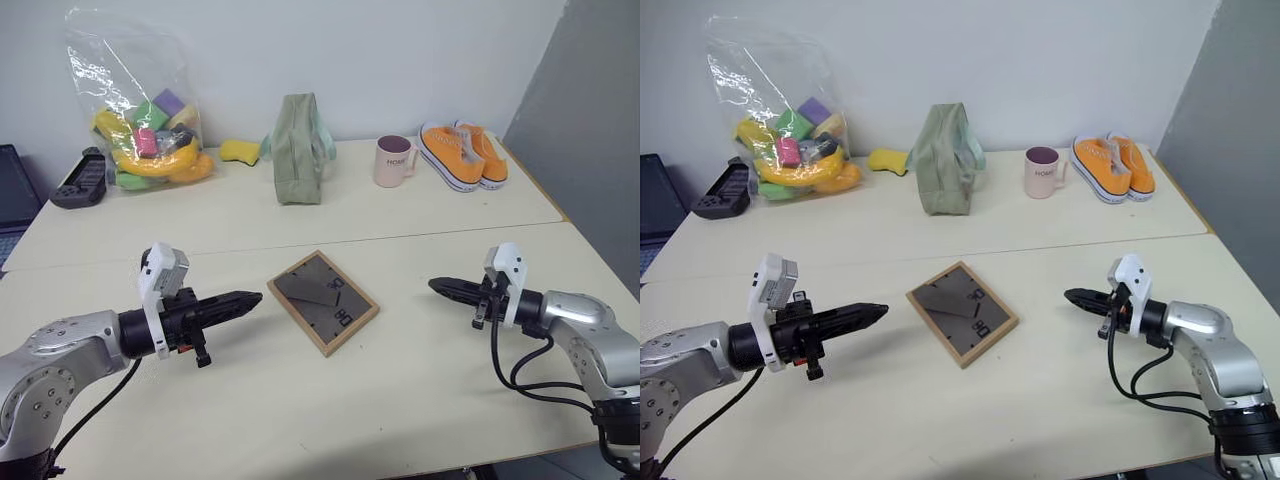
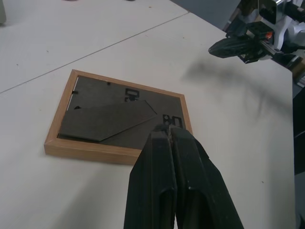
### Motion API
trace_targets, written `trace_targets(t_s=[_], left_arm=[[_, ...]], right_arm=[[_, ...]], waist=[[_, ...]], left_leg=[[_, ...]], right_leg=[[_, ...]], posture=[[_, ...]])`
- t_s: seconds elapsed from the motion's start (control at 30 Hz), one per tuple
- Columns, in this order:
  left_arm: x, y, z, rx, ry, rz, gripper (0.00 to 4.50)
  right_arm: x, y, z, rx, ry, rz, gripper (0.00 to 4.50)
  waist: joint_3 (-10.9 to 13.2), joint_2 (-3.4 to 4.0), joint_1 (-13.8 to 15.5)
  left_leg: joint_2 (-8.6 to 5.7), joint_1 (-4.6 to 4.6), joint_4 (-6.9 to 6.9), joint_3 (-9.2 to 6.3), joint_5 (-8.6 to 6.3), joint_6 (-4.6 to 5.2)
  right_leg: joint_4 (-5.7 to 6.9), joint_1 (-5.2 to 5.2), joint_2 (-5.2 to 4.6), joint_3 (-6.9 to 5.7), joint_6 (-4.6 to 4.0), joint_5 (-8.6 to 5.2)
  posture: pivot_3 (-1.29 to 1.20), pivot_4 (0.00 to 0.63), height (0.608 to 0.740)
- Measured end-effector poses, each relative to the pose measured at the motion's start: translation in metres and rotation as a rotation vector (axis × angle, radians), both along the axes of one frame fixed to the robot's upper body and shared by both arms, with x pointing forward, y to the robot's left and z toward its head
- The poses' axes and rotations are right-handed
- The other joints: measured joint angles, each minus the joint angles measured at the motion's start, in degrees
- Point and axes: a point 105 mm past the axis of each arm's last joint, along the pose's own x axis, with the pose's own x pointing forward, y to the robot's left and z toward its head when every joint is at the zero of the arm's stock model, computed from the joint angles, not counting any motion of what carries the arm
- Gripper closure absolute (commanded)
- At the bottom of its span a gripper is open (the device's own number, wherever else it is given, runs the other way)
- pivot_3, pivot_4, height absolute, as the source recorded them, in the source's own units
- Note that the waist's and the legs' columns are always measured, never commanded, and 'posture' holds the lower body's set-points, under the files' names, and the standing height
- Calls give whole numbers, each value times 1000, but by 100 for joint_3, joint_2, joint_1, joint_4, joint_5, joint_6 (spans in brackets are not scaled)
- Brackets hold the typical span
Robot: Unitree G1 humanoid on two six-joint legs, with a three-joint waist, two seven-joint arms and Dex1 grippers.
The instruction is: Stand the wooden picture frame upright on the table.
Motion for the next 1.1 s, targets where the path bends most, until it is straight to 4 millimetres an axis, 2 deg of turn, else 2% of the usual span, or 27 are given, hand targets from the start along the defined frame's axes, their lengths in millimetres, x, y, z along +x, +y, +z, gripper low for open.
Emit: trace_targets(t_s=[0.77,1.1], left_arm=[[4,3,-3,20,-1,70,4493],[7,8,-9,29,-1,122,4493]], right_arm=[[8,-1,-10,26,6,-40,4500],[16,7,-13,30,-27,-49,4500]], waist=[[2,3,-8],[2,3,-10]], left_leg=[[0,0,0,1,0,0],[0,0,0,2,0,0]], right_leg=[[0,-2,1,1,0,0],[1,-3,0,2,0,0]], posture=[[0,150,740],[0,150,740]])
